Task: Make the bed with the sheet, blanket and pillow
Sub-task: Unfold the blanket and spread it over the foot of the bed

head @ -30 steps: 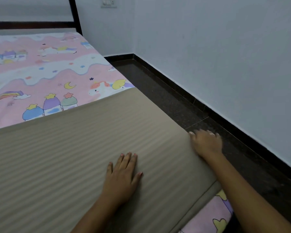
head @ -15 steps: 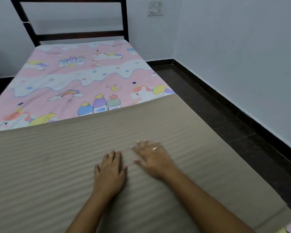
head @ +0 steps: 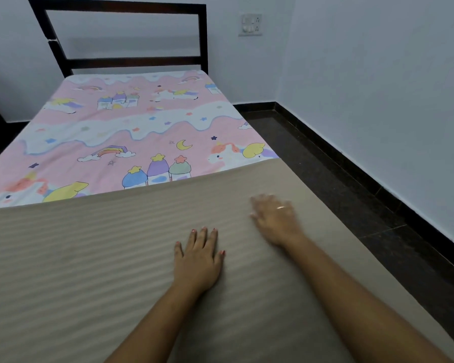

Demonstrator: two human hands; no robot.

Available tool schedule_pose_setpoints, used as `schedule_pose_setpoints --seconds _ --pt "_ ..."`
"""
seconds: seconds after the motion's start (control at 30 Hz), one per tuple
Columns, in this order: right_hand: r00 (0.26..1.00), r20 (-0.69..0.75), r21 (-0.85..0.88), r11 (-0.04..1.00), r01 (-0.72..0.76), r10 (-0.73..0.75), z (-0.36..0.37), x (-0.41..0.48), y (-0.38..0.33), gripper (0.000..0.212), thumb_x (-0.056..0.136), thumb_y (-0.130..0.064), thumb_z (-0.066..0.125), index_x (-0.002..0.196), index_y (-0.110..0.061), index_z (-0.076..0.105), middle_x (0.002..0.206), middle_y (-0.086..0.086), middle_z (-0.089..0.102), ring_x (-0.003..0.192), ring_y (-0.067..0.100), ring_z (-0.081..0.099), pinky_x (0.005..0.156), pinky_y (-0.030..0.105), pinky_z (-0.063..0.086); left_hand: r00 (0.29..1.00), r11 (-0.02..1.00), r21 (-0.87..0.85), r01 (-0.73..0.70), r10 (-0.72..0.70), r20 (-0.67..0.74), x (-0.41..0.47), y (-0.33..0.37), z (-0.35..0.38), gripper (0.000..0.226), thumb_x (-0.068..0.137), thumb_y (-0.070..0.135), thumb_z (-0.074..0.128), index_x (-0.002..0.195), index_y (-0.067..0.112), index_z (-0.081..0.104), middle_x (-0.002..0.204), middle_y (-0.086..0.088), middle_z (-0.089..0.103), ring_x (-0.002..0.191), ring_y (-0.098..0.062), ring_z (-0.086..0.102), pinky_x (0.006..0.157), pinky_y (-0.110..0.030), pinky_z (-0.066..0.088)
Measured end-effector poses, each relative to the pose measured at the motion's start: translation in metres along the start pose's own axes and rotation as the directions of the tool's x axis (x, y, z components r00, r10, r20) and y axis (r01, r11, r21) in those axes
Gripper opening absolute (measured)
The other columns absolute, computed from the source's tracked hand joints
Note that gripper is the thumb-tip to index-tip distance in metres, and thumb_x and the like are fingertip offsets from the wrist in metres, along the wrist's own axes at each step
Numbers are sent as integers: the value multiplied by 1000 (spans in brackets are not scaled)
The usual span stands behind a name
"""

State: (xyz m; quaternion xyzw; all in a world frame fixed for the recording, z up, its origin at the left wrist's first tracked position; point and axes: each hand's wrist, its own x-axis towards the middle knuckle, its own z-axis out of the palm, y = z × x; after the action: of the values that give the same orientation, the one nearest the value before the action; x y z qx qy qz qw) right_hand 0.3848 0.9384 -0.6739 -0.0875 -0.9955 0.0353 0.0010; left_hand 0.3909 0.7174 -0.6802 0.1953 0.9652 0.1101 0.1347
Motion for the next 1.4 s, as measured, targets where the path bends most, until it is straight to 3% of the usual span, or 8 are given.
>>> schedule_pose_setpoints --seconds 0.1,0.33,0.5,0.7,0.83,0.97,1.13,1.4 --pt "953 132 63 962 266 -272 17 8 -60 51 101 -48 26 150 -38 16 160 -7 11 147 15 8 117 44 6 997 998 4 60 -60 -55 20 3 0 57 100 45 18 152 29 1 160 5 -1 147 -17 -4 116 -50 2" --pt "969 67 25 971 236 -238 22 54 -21 51 99 -52 25 149 -43 16 159 -13 14 146 12 12 117 40 7 995 997 21 80 -78 -66 66 3 -3 55 99 48 16 151 35 1 160 5 -3 147 -19 -6 115 -52 2" --pt "988 48 -34 988 -148 149 8 91 71 55 97 -57 20 150 -41 12 159 -10 11 146 18 13 115 47 15 994 995 20 100 -98 -53 82 0 -1 54 98 52 12 149 41 -3 160 5 -7 147 -18 -10 114 -54 -2" --pt "806 109 91 802 -591 581 -4 84 94 59 97 -57 14 152 -33 13 159 2 14 147 27 9 116 56 5 995 996 18 89 -88 -49 79 -3 0 55 98 52 13 149 41 -3 160 5 -6 147 -18 -9 115 -52 -3" --pt "932 -46 -62 930 -362 360 -11 81 39 61 98 -54 16 152 -27 14 160 0 11 147 24 6 115 54 3 1000 1000 -22 2 -2 26 81 -26 -23 59 97 53 26 150 37 7 160 5 4 147 -16 3 116 -46 5" --pt "981 41 25 981 -192 191 0 72 -52 62 97 -58 16 152 -32 8 161 -2 7 148 23 5 117 52 3 998 996 87 34 -30 -50 64 -100 -41 58 96 56 23 150 38 9 159 7 8 147 -15 6 116 -47 9" --pt "998 64 144 990 1 -10 35 44 -197 59 96 -59 20 151 -38 11 160 -2 7 147 21 5 116 51 1 968 977 32 211 -204 -148 25 -194 -49 70 83 69 4 148 43 9 159 10 6 147 -13 3 117 -46 6" --pt "992 55 196 975 101 -113 58 44 -375 62 97 -56 21 152 -30 13 161 3 6 147 23 1 116 48 -3 890 915 -7 404 -395 -230 -35 -320 -65 56 96 59 17 149 43 11 159 8 9 147 -13 4 117 -44 4"
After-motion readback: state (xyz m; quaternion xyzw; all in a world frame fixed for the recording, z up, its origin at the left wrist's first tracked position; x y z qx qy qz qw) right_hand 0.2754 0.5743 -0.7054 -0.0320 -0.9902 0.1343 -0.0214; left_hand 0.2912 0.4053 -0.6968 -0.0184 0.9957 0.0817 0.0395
